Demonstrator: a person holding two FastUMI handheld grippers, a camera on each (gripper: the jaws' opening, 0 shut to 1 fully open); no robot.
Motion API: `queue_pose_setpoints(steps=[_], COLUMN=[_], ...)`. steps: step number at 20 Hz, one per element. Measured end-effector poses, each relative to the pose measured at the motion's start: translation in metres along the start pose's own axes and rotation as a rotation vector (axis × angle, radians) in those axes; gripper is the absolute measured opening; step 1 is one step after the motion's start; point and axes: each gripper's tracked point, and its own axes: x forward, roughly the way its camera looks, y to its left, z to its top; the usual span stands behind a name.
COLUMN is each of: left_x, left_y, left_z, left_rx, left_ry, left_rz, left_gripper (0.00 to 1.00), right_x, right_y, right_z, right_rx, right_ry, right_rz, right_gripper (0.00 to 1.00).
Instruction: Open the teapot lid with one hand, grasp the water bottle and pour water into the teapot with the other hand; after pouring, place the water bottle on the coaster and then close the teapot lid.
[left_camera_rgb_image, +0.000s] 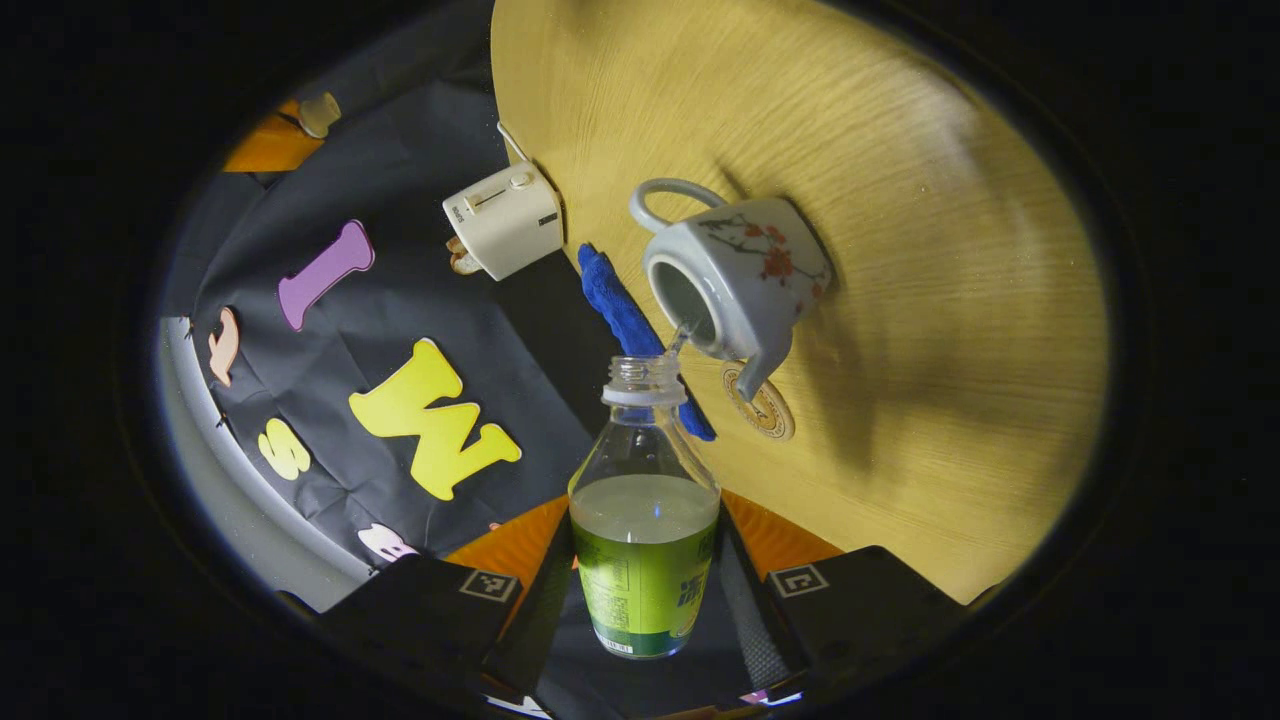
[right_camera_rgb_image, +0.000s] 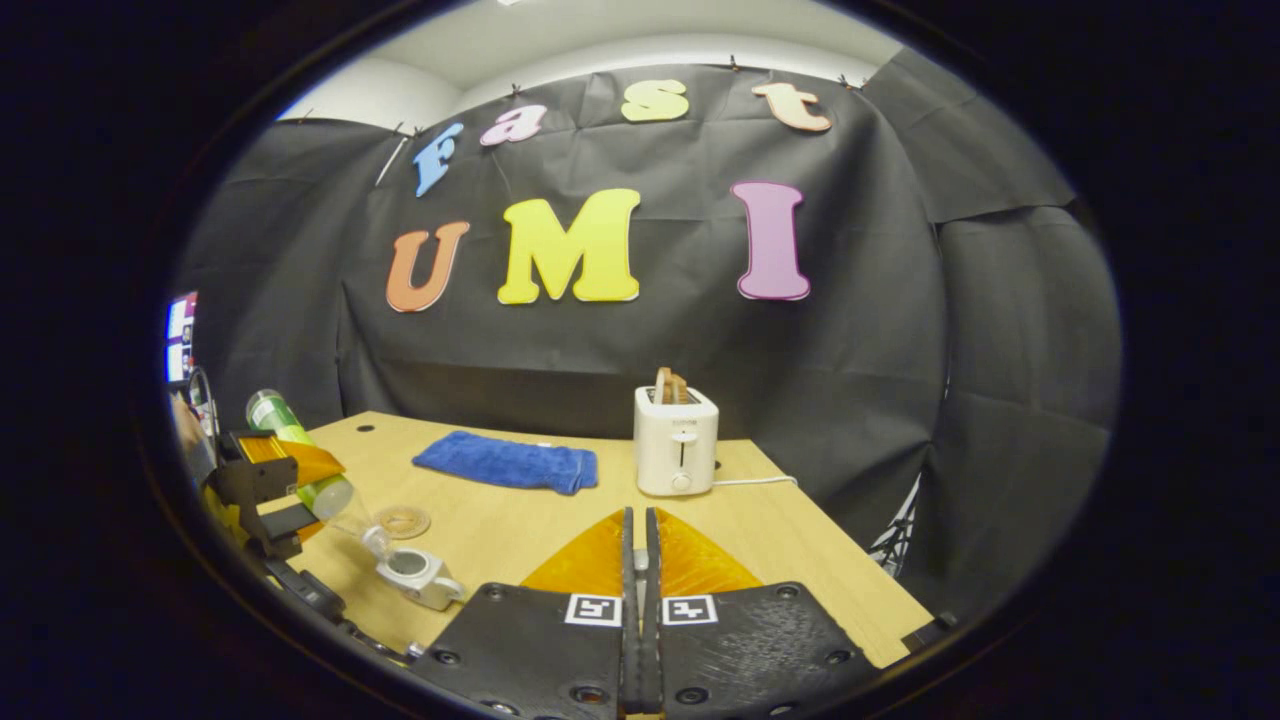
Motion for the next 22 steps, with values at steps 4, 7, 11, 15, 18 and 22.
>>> queue_pose_setpoints(steps=[4,7,11,15,18,22], left_x=[-0.0026,-0.0042,-0.0042,-0.0034,-0.0028,-0.0025], left_y=[0.0007,0.0004,0.0024,0.0020,0.0001,-0.0048], left_z=[0.0041,0.0062,0.0100,0.0089,0.0085,0.0087], left_rx=[0.011,0.012,0.015,0.013,0.005,-0.012], left_ry=[-0.012,-0.017,-0.024,-0.022,-0.021,-0.026], left_rz=[0.011,0.015,0.025,0.024,0.021,0.012], left_gripper=[0.76,0.76,0.76,0.76,0.76,0.76], right_x=[0.0000,0.0019,0.0015,0.0016,0.0026,0.0027], right_y=[-0.0020,-0.0017,-0.0042,-0.0040,-0.0023,-0.0011], right_z=[-0.0002,-0.0009,-0.0031,-0.0042,-0.0040,-0.0052], right_rx=[-0.008,-0.008,-0.009,-0.011,-0.015,-0.022], right_ry=[0.002,0.008,0.012,0.017,0.016,0.018], right_rz=[-0.004,-0.004,-0.003,-0.003,-0.002,-0.001], right_gripper=[0.00,0.00,0.00,0.00,0.00,0.00])
